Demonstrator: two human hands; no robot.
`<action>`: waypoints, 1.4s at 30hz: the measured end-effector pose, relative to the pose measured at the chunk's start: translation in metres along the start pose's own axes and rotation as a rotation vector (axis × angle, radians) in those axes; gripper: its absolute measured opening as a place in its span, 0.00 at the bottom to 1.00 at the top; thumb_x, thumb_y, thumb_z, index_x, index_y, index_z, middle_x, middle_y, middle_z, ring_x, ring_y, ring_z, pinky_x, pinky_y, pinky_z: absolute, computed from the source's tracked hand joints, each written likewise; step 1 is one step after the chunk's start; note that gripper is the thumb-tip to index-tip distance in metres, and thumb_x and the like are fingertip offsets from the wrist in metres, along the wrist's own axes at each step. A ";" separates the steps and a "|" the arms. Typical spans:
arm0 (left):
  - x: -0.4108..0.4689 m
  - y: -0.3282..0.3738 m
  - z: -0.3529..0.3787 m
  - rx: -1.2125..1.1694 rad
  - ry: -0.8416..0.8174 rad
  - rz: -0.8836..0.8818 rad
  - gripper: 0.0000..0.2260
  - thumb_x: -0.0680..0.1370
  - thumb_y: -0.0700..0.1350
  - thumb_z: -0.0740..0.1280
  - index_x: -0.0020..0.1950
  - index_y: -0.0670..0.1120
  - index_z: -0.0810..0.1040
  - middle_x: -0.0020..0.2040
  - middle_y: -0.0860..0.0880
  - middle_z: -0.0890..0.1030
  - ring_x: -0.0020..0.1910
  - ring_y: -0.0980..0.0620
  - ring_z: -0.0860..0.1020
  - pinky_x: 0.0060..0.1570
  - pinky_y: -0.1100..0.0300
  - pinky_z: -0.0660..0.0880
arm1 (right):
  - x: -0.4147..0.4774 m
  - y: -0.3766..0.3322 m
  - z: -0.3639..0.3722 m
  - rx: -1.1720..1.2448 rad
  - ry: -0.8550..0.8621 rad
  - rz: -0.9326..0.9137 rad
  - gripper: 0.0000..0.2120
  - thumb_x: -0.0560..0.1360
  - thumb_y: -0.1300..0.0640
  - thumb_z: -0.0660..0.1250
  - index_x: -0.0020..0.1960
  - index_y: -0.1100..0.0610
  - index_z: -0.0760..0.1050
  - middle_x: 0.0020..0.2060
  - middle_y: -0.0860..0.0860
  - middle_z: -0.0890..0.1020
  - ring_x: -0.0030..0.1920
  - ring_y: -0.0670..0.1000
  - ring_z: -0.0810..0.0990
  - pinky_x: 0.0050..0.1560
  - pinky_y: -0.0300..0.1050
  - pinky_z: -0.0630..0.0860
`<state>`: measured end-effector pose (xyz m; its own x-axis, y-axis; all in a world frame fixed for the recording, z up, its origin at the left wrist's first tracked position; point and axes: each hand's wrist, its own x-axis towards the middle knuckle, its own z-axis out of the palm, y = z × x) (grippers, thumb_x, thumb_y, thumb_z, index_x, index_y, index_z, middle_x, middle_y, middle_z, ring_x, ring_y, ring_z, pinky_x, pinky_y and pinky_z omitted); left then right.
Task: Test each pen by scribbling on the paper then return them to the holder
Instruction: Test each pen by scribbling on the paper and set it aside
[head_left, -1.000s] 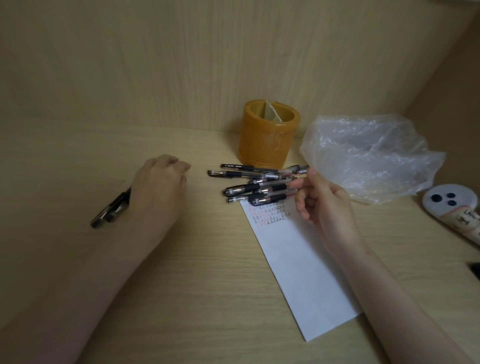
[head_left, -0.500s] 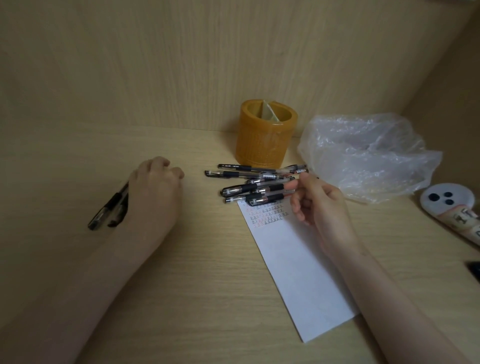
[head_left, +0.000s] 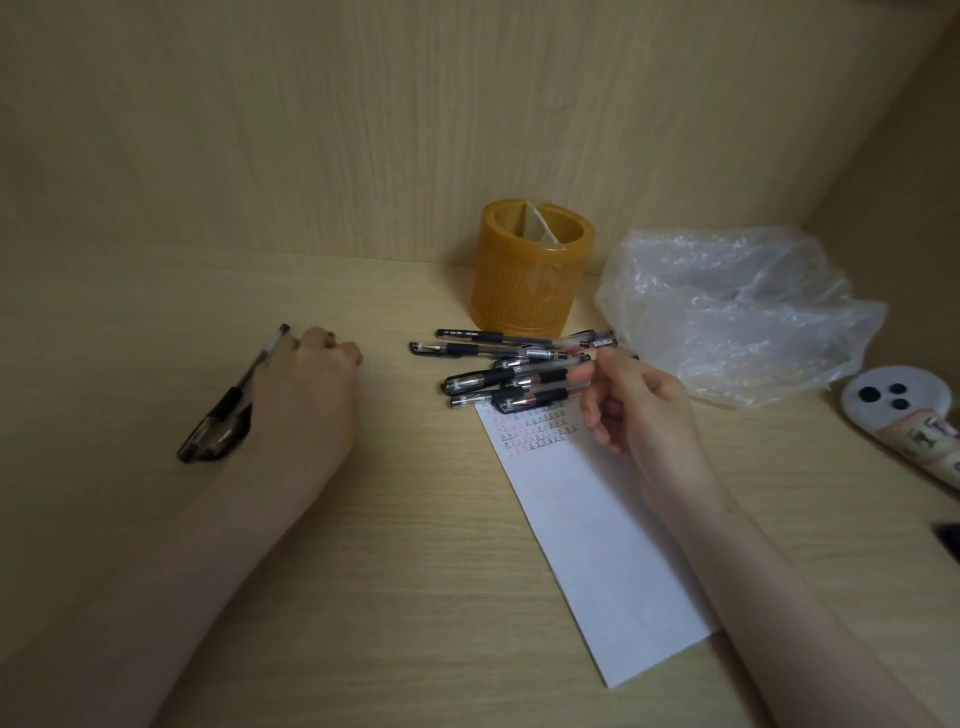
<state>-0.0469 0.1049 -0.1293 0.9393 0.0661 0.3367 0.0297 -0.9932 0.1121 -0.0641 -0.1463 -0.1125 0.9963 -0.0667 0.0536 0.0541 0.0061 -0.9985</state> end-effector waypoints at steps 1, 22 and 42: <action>0.000 -0.001 0.001 -0.012 0.017 0.005 0.11 0.74 0.33 0.65 0.55 0.40 0.79 0.53 0.39 0.76 0.52 0.38 0.71 0.48 0.47 0.72 | 0.000 0.000 0.000 0.000 -0.001 -0.001 0.17 0.82 0.54 0.57 0.41 0.60 0.78 0.22 0.50 0.73 0.21 0.46 0.66 0.22 0.37 0.59; -0.036 0.069 -0.037 -1.357 -0.166 0.144 0.17 0.68 0.32 0.73 0.46 0.47 0.68 0.44 0.47 0.79 0.44 0.55 0.81 0.43 0.64 0.78 | -0.008 0.005 0.011 0.032 -0.409 -0.075 0.08 0.72 0.54 0.69 0.46 0.56 0.82 0.28 0.50 0.77 0.26 0.45 0.70 0.25 0.34 0.65; -0.049 0.072 -0.027 -0.892 -0.368 0.195 0.10 0.79 0.54 0.56 0.47 0.57 0.76 0.36 0.53 0.78 0.35 0.57 0.75 0.38 0.60 0.69 | -0.003 0.000 0.002 0.133 -0.381 -0.147 0.02 0.68 0.57 0.73 0.39 0.54 0.81 0.27 0.51 0.77 0.24 0.47 0.72 0.25 0.37 0.68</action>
<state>-0.1006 0.0332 -0.1123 0.9526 -0.2756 0.1289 -0.2639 -0.5378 0.8007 -0.0667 -0.1439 -0.1124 0.9294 0.2966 0.2195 0.1804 0.1538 -0.9715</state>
